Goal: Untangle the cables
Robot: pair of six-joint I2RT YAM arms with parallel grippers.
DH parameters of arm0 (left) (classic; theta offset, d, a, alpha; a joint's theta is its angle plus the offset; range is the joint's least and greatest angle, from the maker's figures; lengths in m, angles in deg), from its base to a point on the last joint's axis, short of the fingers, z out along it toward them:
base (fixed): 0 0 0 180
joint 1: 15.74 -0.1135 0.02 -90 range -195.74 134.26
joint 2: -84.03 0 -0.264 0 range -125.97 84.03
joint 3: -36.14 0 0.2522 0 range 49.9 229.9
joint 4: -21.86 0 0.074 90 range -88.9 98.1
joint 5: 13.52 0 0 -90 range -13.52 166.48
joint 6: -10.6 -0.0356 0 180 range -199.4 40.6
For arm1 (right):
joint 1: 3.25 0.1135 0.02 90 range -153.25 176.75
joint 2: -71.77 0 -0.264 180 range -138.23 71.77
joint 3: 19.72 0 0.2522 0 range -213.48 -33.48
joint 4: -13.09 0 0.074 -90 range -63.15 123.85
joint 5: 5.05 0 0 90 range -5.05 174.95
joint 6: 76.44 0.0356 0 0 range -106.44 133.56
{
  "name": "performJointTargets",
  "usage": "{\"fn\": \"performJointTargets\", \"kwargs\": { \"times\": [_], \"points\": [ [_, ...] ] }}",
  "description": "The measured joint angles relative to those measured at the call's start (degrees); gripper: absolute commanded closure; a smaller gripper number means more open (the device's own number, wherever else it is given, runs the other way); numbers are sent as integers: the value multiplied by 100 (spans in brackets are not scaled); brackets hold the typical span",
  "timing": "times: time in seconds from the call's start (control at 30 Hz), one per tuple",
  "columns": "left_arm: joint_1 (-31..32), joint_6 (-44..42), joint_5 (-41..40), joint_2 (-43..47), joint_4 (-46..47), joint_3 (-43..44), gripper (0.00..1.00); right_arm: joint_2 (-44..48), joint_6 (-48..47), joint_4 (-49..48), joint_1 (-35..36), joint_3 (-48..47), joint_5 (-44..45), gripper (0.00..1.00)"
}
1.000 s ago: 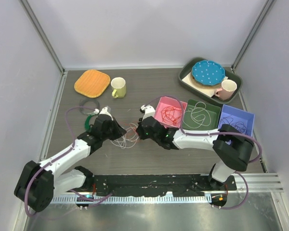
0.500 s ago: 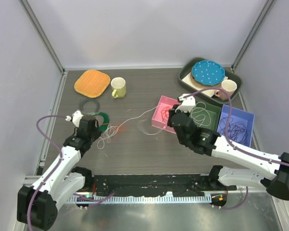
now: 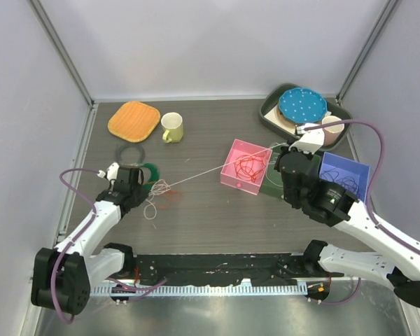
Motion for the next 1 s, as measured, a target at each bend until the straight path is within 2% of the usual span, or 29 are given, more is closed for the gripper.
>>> {"fn": "performJointTargets", "kwargs": {
  "times": [0.07, 0.1, 0.13, 0.2, 0.23, 0.27, 0.3, 0.4, 0.57, 0.7, 0.8, 0.87, 1.0],
  "points": [
    [4, 55, 168, 70, 105, 46, 93, 35, -142, 146, -52, -175, 85, 99],
    [4, 68, 229, 118, 146, 59, 86, 35, -223, 195, -72, -280, 144, 99],
    [4, 105, 317, 203, 195, 72, 61, 35, -304, 214, -111, -365, 192, 99],
    [-4, 59, 284, 361, 184, 79, 34, 35, -470, 240, -168, -531, 295, 99],
    [-39, 20, 188, 444, 111, 74, 12, 59, -575, 238, -232, -636, 358, 99],
    [-81, -31, 151, 533, 70, 48, 4, 98, -678, 208, -286, -715, 356, 99],
    [-109, -101, 153, 640, 50, 7, 1, 146, -782, 146, -339, -776, 269, 99],
    [-140, -177, 273, 1128, 22, -138, 0, 205, -1075, -46, -374, -824, -352, 99],
    [-140, -326, 623, 2087, 33, -275, 0, -63, -1438, -426, -380, -813, -2282, 99],
    [-140, -566, 1440, 2527, 341, -424, 0, -393, -1517, -726, -380, -605, -3753, 99],
    [-50, -776, 2610, 2448, 1086, -566, 0, -485, -1445, -839, -378, -492, -4621, 99],
    [181, -953, 3080, 2229, 1510, -590, 0, -470, -1309, -1023, -378, -483, -4988, 99],
    [1252, -1578, 3176, 1508, 1897, -308, 0, -417, -994, -1432, -378, -505, -5407, 99]
  ]
}}
